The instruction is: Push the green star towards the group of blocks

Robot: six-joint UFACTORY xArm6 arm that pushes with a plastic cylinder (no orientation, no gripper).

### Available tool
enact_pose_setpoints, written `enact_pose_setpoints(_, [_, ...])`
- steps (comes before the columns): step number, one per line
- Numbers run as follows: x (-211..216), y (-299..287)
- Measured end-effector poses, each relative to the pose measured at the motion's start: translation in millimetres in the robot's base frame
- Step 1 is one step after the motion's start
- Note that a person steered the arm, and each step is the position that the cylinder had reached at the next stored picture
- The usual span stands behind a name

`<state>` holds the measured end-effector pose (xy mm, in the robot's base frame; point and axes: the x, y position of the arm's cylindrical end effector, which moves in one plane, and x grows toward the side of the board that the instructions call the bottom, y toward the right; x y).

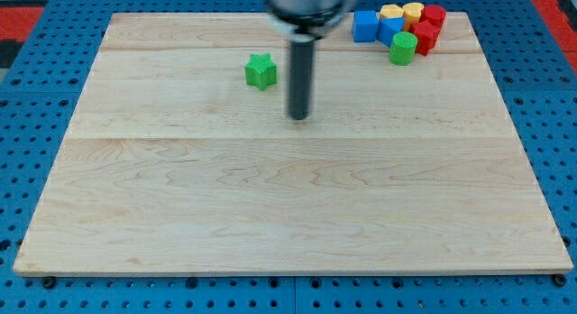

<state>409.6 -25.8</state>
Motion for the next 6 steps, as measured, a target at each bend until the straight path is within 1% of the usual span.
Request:
enact_pose_setpoints(1, [-15,-44])
enact_pose_setpoints(2, [-55,-35])
enact_pose_setpoints(3, [-72,-27])
enact_pose_setpoints(4, [-73,-29])
enact_pose_setpoints(5, [-83,-47])
enact_pose_setpoints(6, [-95,-36])
